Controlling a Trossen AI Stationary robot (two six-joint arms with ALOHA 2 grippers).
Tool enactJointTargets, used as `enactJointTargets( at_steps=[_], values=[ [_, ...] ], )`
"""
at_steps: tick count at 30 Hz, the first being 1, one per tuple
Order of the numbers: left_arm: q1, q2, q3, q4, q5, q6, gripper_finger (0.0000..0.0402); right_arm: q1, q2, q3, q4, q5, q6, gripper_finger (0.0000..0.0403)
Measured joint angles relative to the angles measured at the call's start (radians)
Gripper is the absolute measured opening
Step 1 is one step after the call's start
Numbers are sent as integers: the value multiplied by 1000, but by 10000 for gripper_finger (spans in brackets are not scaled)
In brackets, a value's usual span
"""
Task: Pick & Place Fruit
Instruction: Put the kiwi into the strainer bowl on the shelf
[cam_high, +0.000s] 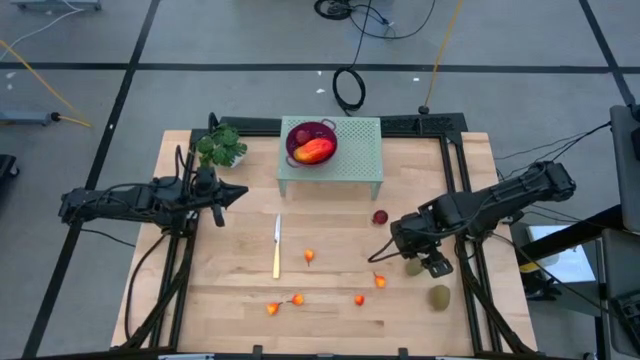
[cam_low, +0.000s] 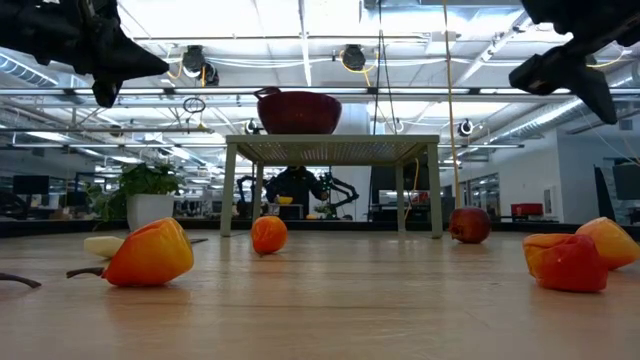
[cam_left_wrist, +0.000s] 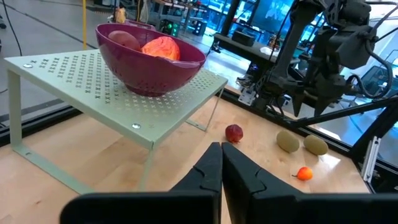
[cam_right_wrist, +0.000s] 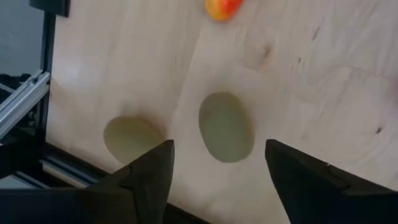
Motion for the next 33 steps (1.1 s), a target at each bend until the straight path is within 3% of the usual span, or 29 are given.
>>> enactJointTargets(
  at_steps=[33],
  values=[
    [0, 0, 1, -27, 2, -25, 19, 1, -2, 0, 7, 2, 111, 240]
  ],
)
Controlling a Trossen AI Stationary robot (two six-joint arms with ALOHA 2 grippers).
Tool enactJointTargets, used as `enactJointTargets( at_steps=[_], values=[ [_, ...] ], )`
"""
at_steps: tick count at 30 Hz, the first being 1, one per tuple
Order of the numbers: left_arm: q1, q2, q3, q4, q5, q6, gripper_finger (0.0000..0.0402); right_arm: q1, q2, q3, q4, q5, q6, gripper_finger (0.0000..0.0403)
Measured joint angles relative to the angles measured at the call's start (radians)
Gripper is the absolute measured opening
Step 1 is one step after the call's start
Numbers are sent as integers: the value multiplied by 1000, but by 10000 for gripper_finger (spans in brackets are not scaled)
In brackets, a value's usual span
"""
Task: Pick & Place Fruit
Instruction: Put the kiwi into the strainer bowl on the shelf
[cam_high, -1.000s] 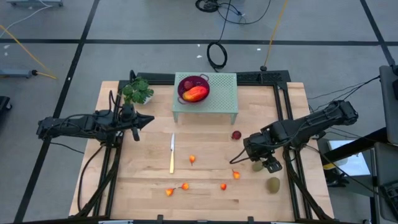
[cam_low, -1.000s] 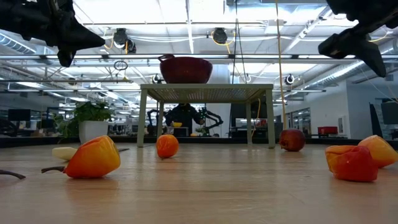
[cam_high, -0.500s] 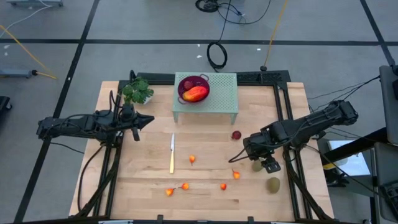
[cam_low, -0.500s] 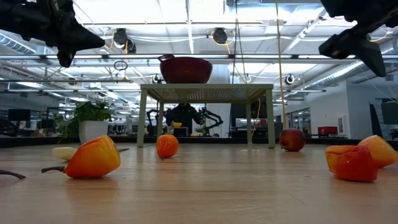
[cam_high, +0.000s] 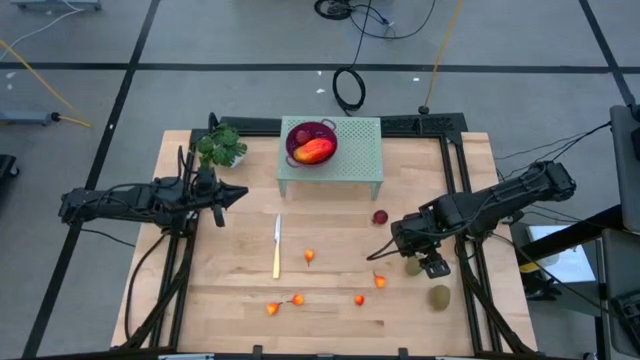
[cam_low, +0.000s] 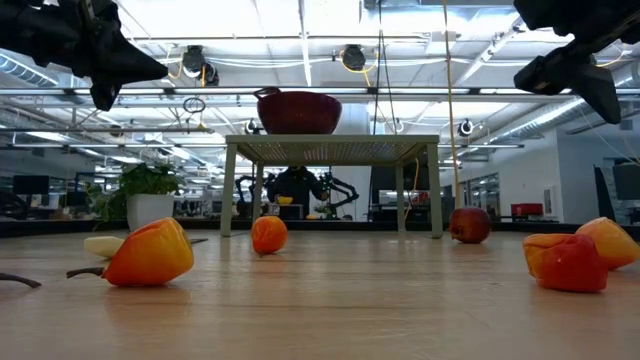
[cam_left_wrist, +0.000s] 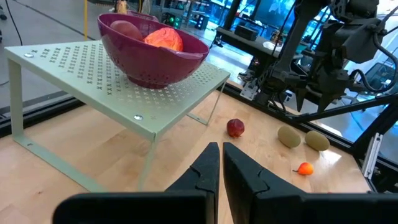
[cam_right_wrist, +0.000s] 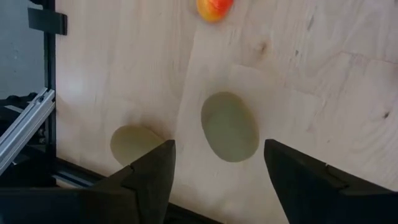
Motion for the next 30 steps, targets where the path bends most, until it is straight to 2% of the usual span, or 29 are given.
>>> enactJointTargets(
  at_steps=[8, 19, 30],
  values=[
    [0, 0, 0, 0, 1, -3, 19, 0, 0, 0, 23, 1, 13, 262],
    [0, 0, 0, 0, 3, -4, 19, 0, 0, 0, 20, 28, 9, 349],
    [0, 0, 0, 9, 3, -8, 19, 0, 0, 0, 103, 22, 31, 354]
  ],
)
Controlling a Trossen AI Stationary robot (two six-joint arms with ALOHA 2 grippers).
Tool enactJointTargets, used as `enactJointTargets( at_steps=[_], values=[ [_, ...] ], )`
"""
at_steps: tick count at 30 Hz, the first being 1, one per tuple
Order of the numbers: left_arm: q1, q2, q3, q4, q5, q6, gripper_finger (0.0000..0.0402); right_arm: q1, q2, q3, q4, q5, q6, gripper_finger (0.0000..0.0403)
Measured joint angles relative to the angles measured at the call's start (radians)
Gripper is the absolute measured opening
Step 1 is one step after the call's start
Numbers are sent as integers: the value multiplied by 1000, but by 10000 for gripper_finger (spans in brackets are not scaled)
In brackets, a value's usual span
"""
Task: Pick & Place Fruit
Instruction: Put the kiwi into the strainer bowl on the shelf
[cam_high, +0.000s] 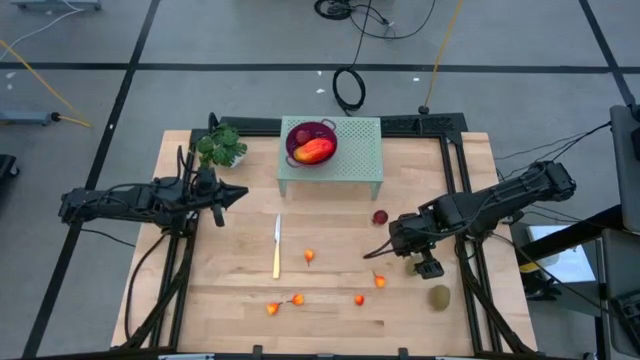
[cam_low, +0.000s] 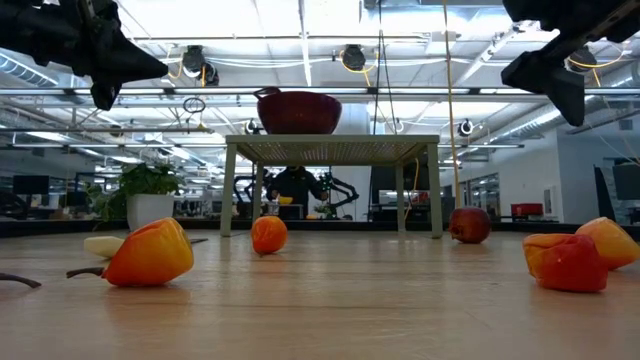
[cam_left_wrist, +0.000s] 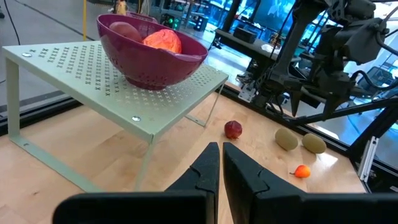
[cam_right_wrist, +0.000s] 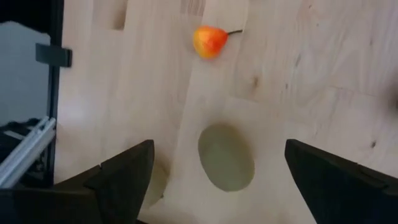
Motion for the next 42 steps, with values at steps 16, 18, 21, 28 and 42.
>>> enactJointTargets(
  at_steps=[16, 18, 21, 28, 42],
  values=[
    [0, 0, 0, 0, 0, -4, 19, 0, -1, -44, -2, 1, 48, 353],
    [0, 0, 0, 0, 0, -4, 19, 0, -1, -75, -3, 2, 42, 353],
    [0, 0, 0, 0, 0, -4, 19, 0, -1, -112, 0, 2, 9, 355],
    [0, 0, 0, -1, -1, -9, 19, 0, -1, -157, 37, 7, -129, 356],
    [0, 0, 0, -1, -4, 0, 19, 70, 0, -255, 123, 4, -172, 356]
  ],
)
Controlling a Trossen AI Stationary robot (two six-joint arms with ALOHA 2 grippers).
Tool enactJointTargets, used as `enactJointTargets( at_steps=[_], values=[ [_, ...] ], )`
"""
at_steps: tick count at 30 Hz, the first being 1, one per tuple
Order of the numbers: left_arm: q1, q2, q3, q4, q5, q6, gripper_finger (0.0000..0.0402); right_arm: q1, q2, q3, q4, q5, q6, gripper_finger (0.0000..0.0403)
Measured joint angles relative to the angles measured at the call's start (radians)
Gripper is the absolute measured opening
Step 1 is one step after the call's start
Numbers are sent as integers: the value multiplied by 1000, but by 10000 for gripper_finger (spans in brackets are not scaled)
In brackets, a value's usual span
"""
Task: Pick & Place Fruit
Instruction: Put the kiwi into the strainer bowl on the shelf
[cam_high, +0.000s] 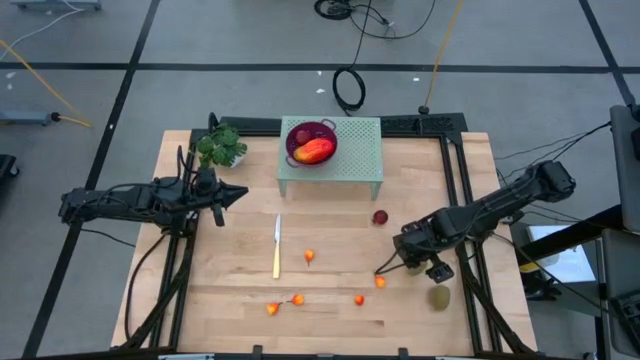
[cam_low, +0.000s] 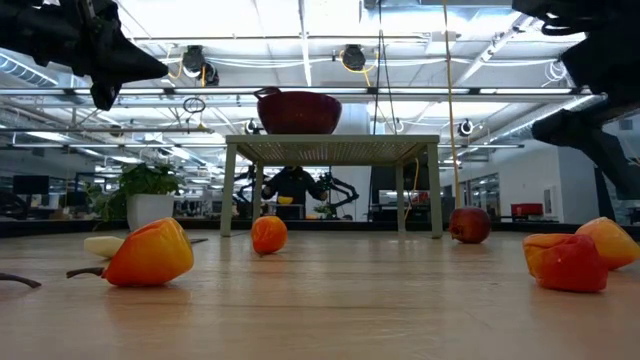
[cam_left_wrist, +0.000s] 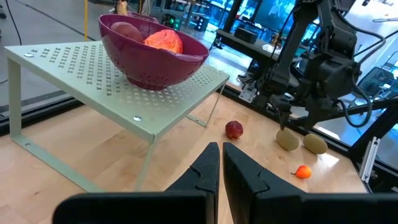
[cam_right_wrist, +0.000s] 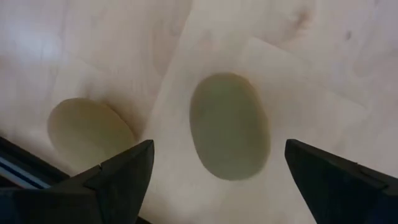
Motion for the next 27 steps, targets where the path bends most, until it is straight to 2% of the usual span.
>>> enactJointTargets(
  at_steps=[3, 9, 17, 21, 27],
  values=[
    [0, 0, 0, 0, -1, 5, 19, 27, 0, -16, 43, 5, 1, 356],
    [0, 0, 0, 0, -1, 5, 19, 49, 0, -47, 109, 105, 31, 356],
    [0, 0, 0, 0, -1, 1, 19, 48, 1, -117, 179, 52, 56, 356],
    [0, 0, 0, 0, -1, 1, 19, 48, 1, -133, 205, 85, 55, 356],
    [0, 0, 0, 0, -1, 1, 19, 50, 1, -177, 318, 79, 59, 338]
  ],
)
